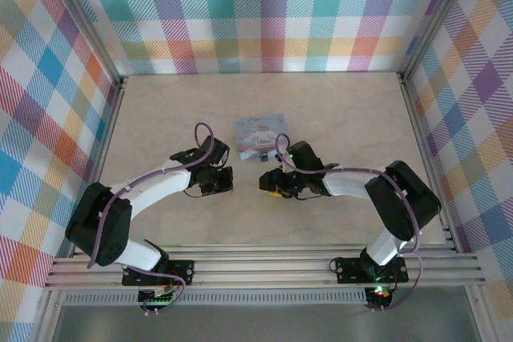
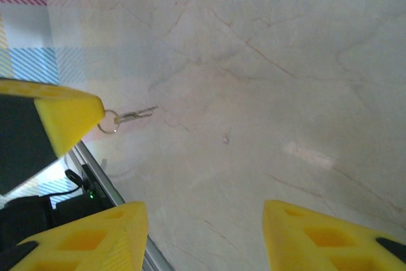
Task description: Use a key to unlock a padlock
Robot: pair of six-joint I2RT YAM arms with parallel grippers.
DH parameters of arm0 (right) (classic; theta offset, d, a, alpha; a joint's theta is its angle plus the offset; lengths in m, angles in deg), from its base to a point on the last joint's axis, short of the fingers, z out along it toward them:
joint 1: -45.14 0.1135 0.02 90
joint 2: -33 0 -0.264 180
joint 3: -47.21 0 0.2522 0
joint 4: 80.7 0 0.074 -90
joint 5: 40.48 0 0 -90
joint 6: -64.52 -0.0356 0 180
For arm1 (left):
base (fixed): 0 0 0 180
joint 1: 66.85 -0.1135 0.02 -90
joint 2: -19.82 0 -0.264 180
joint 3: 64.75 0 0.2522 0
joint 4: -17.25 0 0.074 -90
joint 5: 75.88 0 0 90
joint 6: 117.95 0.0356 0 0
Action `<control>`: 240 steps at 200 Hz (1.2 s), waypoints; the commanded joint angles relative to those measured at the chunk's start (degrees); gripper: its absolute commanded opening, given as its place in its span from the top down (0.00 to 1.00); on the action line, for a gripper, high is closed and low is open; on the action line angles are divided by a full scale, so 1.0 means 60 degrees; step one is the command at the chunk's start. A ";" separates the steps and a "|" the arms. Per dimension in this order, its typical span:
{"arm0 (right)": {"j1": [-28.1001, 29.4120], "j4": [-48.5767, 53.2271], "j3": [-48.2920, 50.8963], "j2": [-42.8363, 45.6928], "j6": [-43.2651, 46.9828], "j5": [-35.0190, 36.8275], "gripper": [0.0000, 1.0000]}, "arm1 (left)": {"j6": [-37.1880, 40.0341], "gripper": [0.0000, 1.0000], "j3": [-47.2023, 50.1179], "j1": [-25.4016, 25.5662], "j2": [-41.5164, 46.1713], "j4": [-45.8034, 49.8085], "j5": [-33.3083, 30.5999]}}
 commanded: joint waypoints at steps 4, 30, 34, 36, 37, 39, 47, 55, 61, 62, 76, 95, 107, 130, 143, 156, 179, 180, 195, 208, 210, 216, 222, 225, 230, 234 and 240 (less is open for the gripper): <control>0.0061 -0.1259 0.0584 0.0957 0.1567 0.0107 0.54 | 0.0415 1.00 -0.0852 0.0075 0.0223 0.0613 0.0740; 0.0089 -0.2468 0.1322 0.1584 0.3181 0.0230 0.60 | 0.0501 1.00 -0.1483 0.0071 0.0367 0.1044 0.1297; 0.0087 -0.2671 0.1429 0.1661 0.3399 0.0259 0.60 | 0.0500 1.00 -0.1567 0.0074 0.0403 0.1097 0.1371; 0.0079 -0.2765 0.1484 0.1718 0.3513 0.0269 0.60 | 0.0500 1.00 -0.1615 0.0070 0.0432 0.1122 0.1405; 0.0084 -0.2805 0.1506 0.1727 0.3584 0.0270 0.60 | 0.0500 1.00 -0.1640 0.0074 0.0436 0.1133 0.1418; 0.0089 -0.2868 0.1544 0.1756 0.3688 0.0283 0.59 | 0.0503 1.00 -0.1673 0.0077 0.0455 0.1160 0.1453; 0.0128 -0.2999 0.1616 0.1871 0.4169 0.0350 0.58 | 0.0485 1.00 -0.1811 0.0066 0.0545 0.1242 0.1570; 0.0176 -0.2991 0.1606 0.1940 0.4680 0.0396 0.58 | 0.0442 1.00 -0.1918 0.0070 0.0616 0.1276 0.1724; 0.0219 -0.2964 0.1568 0.1967 0.5064 0.0424 0.57 | 0.0427 1.00 -0.1978 0.0069 0.0685 0.1276 0.1864; 0.0228 -0.2963 0.1562 0.1969 0.5113 0.0436 0.57 | 0.0419 1.00 -0.1982 0.0066 0.0695 0.1276 0.1889; 0.0269 -0.3104 0.1528 0.1971 0.5723 0.0473 0.52 | 0.0319 1.00 -0.2095 0.0066 0.0818 0.1278 0.2164; 0.0288 -0.3560 0.1490 0.1920 0.6277 0.0481 0.51 | 0.0172 1.00 -0.2215 0.0069 0.0942 0.1298 0.2493; 0.0310 -0.3756 0.1369 0.1820 0.6609 0.0349 0.51 | 0.0134 1.00 -0.2276 0.0078 0.1037 0.1348 0.2627; 0.0508 -0.4078 0.1140 0.1579 0.7156 0.0096 0.50 | -0.0044 1.00 -0.2215 0.0062 0.1337 0.1245 0.2687; 0.0642 -0.4204 0.1013 0.1436 0.7362 -0.0023 0.50 | -0.0153 1.00 -0.2177 0.0071 0.1448 0.1178 0.2756; 0.0794 -0.4212 0.0877 0.1271 0.7580 -0.0159 0.51 | -0.0203 1.00 -0.2163 0.0076 0.1528 0.1161 0.2809; 0.0995 -0.4208 0.0675 0.0988 0.7910 -0.0285 0.52 | -0.0225 1.00 -0.2126 0.0074 0.1602 0.1147 0.2833; 0.1004 -0.4208 0.0661 0.0974 0.7913 -0.0285 0.52 | -0.0229 1.00 -0.2123 0.0069 0.1607 0.1146 0.2842; 0.1071 -0.4442 0.0591 0.0842 0.7972 -0.0278 0.52 | -0.0283 1.00 -0.2102 0.0077 0.1603 0.1081 0.2944; 0.1126 -0.4662 0.0546 0.0734 0.7986 -0.0191 0.54 | -0.0320 1.00 -0.2075 0.0072 0.1613 0.1017 0.3039; 0.1122 -0.4691 0.0553 0.0717 0.7989 -0.0177 0.54 | -0.0331 1.00 -0.2075 0.0066 0.1595 0.1003 0.3041; 0.1147 -0.4813 0.0553 0.0659 0.7996 -0.0118 0.54 | -0.0348 1.00 -0.2067 0.0078 0.1599 0.0958 0.3067; 0.1143 -0.4985 0.0584 0.0590 0.7977 -0.0034 0.54 | -0.0362 1.00 -0.2039 0.0074 0.1592 0.0859 0.3143; 0.1145 -0.5072 0.0591 0.0549 0.7975 0.0007 0.55 | -0.0375 1.00 -0.2026 0.0065 0.1587 0.0820 0.3189; 0.1144 -0.5230 0.0630 0.0508 0.7975 0.0053 0.55 | -0.0391 1.00 -0.2006 0.0078 0.1570 0.0743 0.3266; 0.1151 -0.5334 0.0637 0.0458 0.7978 0.0068 0.55 | -0.0397 1.00 -0.1989 0.0076 0.1548 0.0719 0.3301; 0.1147 -0.5437 0.0626 0.0410 0.7953 0.0063 0.56 | -0.0410 1.00 -0.1995 0.0073 0.1511 0.0718 0.3342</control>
